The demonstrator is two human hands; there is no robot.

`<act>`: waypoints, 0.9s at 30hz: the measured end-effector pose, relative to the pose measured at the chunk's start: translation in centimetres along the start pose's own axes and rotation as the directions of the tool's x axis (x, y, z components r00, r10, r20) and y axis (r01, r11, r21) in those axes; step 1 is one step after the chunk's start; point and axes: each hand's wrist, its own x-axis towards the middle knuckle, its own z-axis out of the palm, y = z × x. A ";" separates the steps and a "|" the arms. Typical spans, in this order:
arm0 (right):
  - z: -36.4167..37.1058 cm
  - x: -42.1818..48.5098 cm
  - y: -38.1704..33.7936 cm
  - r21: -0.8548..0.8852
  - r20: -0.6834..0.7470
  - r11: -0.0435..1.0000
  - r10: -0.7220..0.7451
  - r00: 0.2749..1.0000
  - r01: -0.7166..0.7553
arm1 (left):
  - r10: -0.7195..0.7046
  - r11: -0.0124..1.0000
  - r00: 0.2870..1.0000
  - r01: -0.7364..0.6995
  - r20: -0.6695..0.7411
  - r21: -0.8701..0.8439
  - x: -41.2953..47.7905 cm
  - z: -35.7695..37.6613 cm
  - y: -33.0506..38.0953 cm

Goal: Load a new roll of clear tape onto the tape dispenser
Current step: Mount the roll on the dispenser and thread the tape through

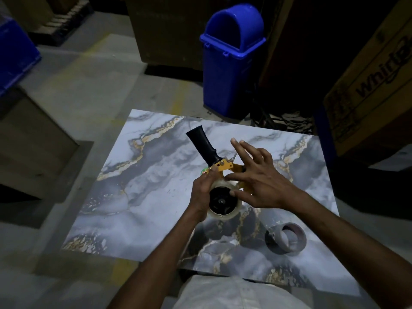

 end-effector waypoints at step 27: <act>0.1 0.8 -1.1 0.097 0.064 0.994 0.038 0.997 -0.044 | -0.082 0.995 0.994 0.085 0.066 -0.052 -1.4 -0.8 0.1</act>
